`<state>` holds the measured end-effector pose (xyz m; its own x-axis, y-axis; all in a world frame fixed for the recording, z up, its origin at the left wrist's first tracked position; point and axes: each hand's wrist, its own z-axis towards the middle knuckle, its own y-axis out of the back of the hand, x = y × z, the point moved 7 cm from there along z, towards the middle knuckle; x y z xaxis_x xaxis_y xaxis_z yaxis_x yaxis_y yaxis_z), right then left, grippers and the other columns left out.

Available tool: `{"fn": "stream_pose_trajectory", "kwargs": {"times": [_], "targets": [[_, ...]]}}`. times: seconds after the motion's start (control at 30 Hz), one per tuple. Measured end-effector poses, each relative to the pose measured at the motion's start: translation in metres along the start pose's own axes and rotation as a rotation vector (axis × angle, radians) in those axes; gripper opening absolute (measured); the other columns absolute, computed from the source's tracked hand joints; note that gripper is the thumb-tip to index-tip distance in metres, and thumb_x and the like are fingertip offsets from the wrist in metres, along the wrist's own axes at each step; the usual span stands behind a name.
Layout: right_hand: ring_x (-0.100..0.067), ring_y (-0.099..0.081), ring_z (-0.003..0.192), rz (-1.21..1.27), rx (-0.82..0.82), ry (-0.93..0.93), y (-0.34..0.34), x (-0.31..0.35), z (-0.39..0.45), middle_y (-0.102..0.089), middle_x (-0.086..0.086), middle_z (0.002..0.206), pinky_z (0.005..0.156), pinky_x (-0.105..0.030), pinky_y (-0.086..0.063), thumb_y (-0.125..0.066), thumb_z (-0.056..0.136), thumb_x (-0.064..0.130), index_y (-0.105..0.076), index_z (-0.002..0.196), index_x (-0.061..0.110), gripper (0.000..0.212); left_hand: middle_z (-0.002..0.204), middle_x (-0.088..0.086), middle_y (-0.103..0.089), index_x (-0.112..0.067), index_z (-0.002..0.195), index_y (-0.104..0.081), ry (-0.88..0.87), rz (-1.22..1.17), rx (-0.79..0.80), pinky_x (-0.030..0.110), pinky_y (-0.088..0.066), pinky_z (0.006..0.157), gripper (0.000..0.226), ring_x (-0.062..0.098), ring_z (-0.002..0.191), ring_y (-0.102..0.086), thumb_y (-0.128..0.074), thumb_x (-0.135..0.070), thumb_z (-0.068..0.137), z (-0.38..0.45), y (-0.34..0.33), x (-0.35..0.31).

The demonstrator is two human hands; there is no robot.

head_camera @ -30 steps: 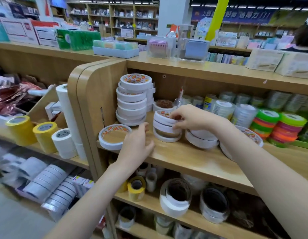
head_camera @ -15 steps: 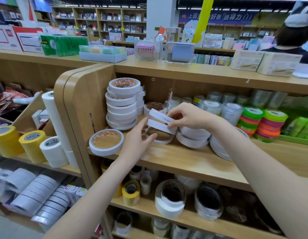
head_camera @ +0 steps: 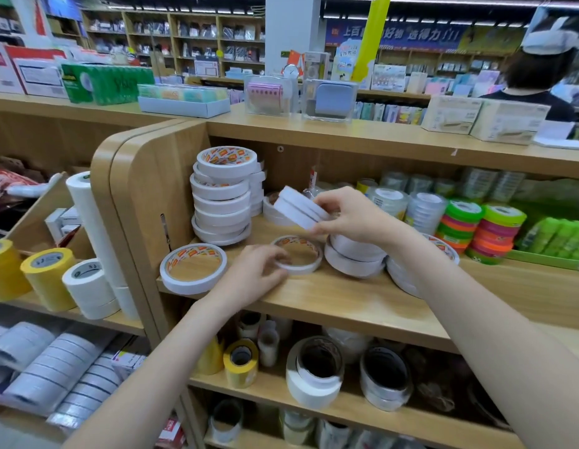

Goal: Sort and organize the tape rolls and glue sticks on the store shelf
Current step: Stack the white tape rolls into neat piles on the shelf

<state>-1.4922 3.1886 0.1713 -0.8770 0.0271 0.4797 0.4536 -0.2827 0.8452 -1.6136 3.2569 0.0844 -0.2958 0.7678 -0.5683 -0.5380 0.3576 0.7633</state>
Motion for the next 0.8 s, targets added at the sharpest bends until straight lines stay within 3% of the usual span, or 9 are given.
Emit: {"fn": "stream_pose_trajectory", "kwargs": {"times": [0.07, 0.17, 0.23, 0.3, 0.43, 0.5, 0.6, 0.8], "targets": [[-0.028, -0.058, 0.075, 0.034, -0.046, -0.002, 0.009, 0.0, 0.001, -0.064, -0.011, 0.078, 0.071, -0.039, -0.046, -0.077, 0.072, 0.021, -0.062, 0.078, 0.018, 0.016, 0.12, -0.005, -0.059, -0.022, 0.11, -0.063, -0.035, 0.083, 0.095, 0.029, -0.033, 0.102, 0.022, 0.011, 0.12, -0.042, -0.062, -0.024, 0.088, 0.0, -0.004, -0.001], [-0.013, -0.054, 0.069, 0.009, -0.013, 0.002, 0.01, 0.003, 0.0, -0.062, 0.002, 0.074, 0.068, -0.029, -0.043, -0.077, 0.073, 0.022, -0.057, 0.073, 0.031, 0.022, 0.106, -0.002, -0.064, -0.023, 0.097, -0.065, 0.032, -0.209, 0.036, 0.027, -0.045, 0.092, 0.01, 0.011, 0.101, -0.058, -0.062, -0.021, 0.088, 0.0, 0.009, 0.0], [-0.003, -0.044, 0.06, -0.016, 0.017, -0.004, 0.008, 0.005, -0.001, -0.053, 0.008, 0.066, 0.059, -0.018, -0.035, -0.076, 0.073, 0.022, -0.054, 0.069, 0.031, 0.025, 0.102, -0.002, -0.067, -0.019, 0.1, -0.065, 0.077, -0.404, 0.05, 0.014, -0.045, 0.084, 0.012, 0.007, 0.096, -0.06, -0.058, -0.021, 0.091, -0.001, 0.015, -0.001], [-0.003, -0.04, 0.057, -0.021, 0.038, -0.013, 0.006, 0.005, -0.002, -0.047, 0.011, 0.063, 0.055, -0.015, -0.03, -0.076, 0.074, 0.022, -0.053, 0.068, 0.031, 0.025, 0.1, -0.004, -0.068, -0.02, 0.102, -0.065, 0.082, -0.439, 0.065, 0.009, -0.043, 0.08, 0.014, 0.003, 0.094, -0.061, -0.056, -0.023, 0.092, -0.004, 0.02, -0.001], [-0.009, -0.049, 0.068, -0.043, 0.134, -0.003, -0.001, 0.01, 0.001, -0.058, 0.003, 0.076, 0.064, -0.024, -0.038, -0.075, 0.075, 0.024, -0.061, 0.082, 0.021, 0.015, 0.1, -0.009, -0.066, -0.025, 0.1, -0.063, 0.086, -0.467, 0.028, 0.013, -0.042, 0.08, 0.012, -0.002, 0.093, -0.06, -0.054, -0.027, 0.093, -0.006, 0.027, 0.003], [-0.002, -0.048, 0.065, -0.046, 0.172, 0.001, -0.005, 0.013, 0.002, -0.056, 0.008, 0.077, 0.058, -0.014, -0.037, -0.072, 0.078, 0.023, -0.058, 0.084, 0.022, 0.015, 0.1, -0.01, -0.064, -0.023, 0.103, -0.062, 0.078, -0.469, -0.011, 0.007, -0.041, 0.074, 0.014, -0.005, 0.091, -0.058, -0.052, -0.027, 0.093, -0.006, 0.031, 0.003], [-0.001, -0.045, 0.062, -0.015, 0.166, 0.002, -0.007, 0.019, 0.003, -0.051, 0.01, 0.076, 0.057, -0.015, -0.034, -0.069, 0.08, 0.02, -0.05, 0.079, 0.026, 0.02, 0.1, -0.008, -0.062, -0.025, 0.101, -0.06, 0.032, -0.483, -0.113, 0.003, -0.04, 0.071, 0.012, -0.009, 0.087, -0.057, -0.051, -0.023, 0.094, -0.006, 0.043, 0.0], [-0.009, -0.054, 0.071, 0.151, 0.154, 0.012, -0.001, 0.035, 0.008, -0.061, -0.001, 0.083, 0.064, -0.025, -0.044, -0.069, 0.076, 0.01, -0.058, 0.092, 0.012, 0.019, 0.118, 0.012, -0.057, -0.031, 0.102, -0.058, -0.069, -0.589, -0.247, 0.029, -0.048, 0.094, 0.014, 0.009, 0.103, -0.062, -0.05, -0.024, 0.094, -0.006, 0.065, -0.007]]}}
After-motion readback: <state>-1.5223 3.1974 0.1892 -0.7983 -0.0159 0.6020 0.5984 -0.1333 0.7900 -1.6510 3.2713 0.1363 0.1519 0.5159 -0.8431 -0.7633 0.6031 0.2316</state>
